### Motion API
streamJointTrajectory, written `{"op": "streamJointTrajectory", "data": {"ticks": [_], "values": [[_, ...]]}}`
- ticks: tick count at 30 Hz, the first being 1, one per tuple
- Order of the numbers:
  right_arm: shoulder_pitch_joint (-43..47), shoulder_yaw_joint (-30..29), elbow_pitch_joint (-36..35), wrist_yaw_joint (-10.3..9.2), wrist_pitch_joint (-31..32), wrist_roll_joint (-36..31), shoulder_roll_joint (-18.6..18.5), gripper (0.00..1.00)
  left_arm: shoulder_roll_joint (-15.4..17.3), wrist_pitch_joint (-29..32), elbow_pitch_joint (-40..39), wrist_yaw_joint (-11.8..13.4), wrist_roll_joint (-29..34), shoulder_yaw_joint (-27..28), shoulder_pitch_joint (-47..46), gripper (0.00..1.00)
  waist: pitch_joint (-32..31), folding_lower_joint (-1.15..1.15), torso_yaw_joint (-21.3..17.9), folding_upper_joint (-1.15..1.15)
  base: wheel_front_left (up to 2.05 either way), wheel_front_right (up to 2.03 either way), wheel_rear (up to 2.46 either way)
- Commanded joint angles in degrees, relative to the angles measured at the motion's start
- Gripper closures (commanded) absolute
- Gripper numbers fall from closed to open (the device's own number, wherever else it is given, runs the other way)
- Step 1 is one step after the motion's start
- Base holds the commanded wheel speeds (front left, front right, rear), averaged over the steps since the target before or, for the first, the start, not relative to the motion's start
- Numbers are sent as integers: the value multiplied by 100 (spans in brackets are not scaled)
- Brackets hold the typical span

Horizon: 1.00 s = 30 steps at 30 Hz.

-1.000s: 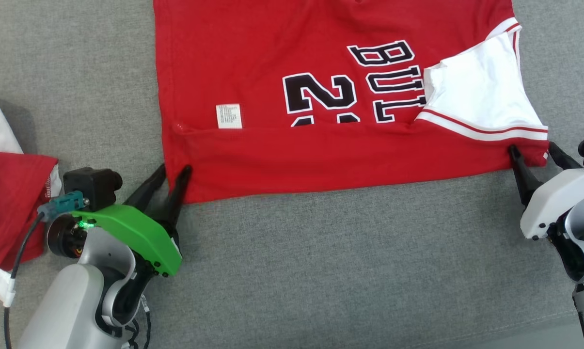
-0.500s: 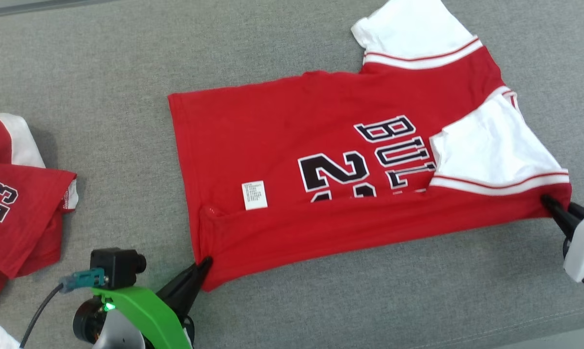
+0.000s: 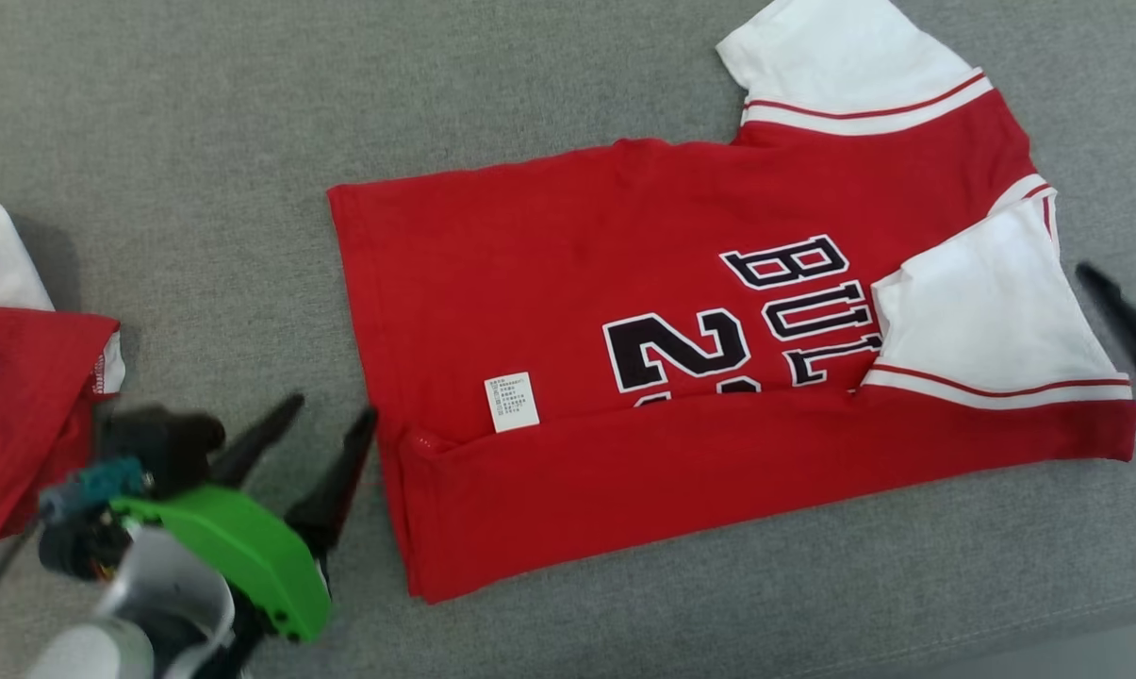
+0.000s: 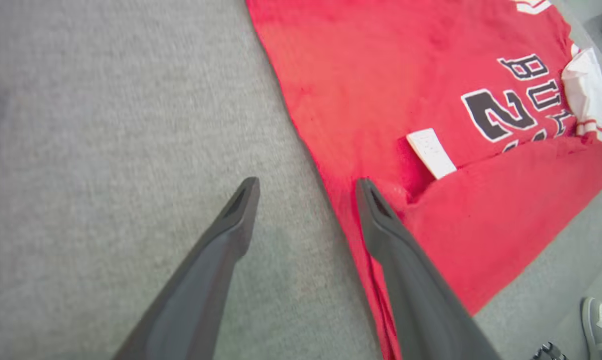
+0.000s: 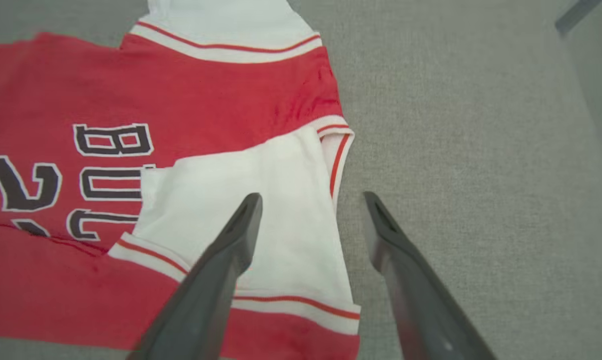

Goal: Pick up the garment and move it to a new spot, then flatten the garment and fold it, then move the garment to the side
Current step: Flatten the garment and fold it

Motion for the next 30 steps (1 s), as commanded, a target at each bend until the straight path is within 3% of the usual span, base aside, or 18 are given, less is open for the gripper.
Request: {"op": "streamJointTrajectory", "data": {"ticks": [1, 6, 11, 19, 25, 30], "values": [[-412, 52, -86, 0, 89, -76, -84, 0, 120, 127, -39, 11, 173, 52, -526, 0, 539, 0, 96, 0, 0, 0, 0], [-2056, 347, 253, 1, 292, -514, 25, 0, -104, 589, 447, -163, 212, -112, -2157, 0, 1331, 0, 318, 0, 0, 0, 0], [-3592, 914, 1526, 0, 164, -1244, 528, 0, -523, 712, 1709, -467, 515, -552, -3520, 0, 1689, 0, 628, 0, 0, 0, 0], [-4717, 1286, 3356, 1, -346, -1842, 954, 0, -845, 742, 2679, -786, 600, -1044, -3967, 0, 1722, 0, 852, 0, 0, 0, 0], [-5054, 1515, 4163, 4, -489, -1800, 1010, 0, -833, 964, 2575, -963, 360, -1253, -3886, 0, 1688, 0, 866, 0, 0, 0, 0], [-5097, 1785, 4384, 19, -523, -1498, 1011, 0, -705, 1129, 2215, -1039, 113, -1302, -3742, 0, 1644, 0, 833, 0, 0, 0, 0]]}}
